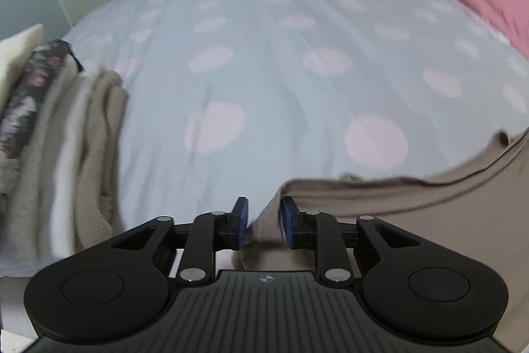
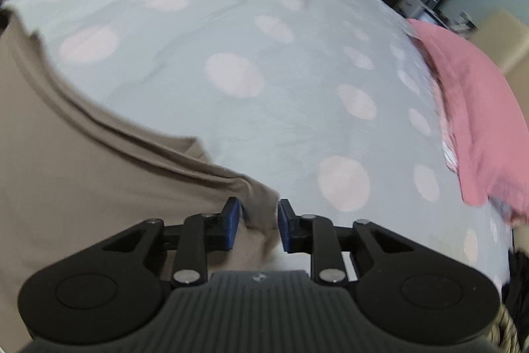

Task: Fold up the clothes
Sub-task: 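Release the folded shirt with both grippers and withdraw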

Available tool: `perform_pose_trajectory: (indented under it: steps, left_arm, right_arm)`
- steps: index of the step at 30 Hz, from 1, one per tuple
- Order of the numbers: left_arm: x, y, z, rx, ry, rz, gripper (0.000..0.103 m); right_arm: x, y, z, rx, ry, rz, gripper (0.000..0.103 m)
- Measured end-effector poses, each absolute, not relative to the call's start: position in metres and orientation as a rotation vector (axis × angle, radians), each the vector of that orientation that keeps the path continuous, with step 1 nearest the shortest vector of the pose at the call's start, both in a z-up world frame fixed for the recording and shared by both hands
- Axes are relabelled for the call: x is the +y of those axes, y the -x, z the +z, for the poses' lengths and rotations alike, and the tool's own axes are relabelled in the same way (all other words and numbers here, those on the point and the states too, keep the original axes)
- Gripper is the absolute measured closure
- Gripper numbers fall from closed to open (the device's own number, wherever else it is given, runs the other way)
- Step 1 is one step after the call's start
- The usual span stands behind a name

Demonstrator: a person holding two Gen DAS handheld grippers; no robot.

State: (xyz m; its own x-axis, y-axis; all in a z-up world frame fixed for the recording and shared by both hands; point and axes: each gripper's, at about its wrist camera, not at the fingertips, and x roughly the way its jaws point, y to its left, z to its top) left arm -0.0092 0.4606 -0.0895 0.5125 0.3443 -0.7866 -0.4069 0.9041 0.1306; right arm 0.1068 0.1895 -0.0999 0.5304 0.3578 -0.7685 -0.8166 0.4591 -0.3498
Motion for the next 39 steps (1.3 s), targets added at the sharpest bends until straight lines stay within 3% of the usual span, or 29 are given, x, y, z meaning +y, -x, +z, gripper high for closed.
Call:
perform_pose_trajectory:
  steps: [6, 15, 25, 39]
  left_arm:
    - [0.455, 0.031, -0.069, 0.902, 0.058, 0.471, 0.081]
    - [0.407, 0.100, -0.061, 0.954, 0.048, 0.376, 0.081]
    - [0.358, 0.174, -0.080, 1.005, 0.189, 0.356, 0.076]
    - [0.331, 0.186, -0.117, 1.051, 0.122, 0.396, 0.075]
  right_arm:
    - [0.164, -0.098, -0.083, 0.684, 0.742, 0.794, 0.076]
    - [0.100, -0.010, -0.075, 0.712, 0.701, 0.905, 0.073]
    - [0.044, 0.071, -0.098, 0.754, 0.655, 0.878, 0.063]
    - [0.043, 0.081, -0.132, 0.718, 0.672, 0.839, 0.063]
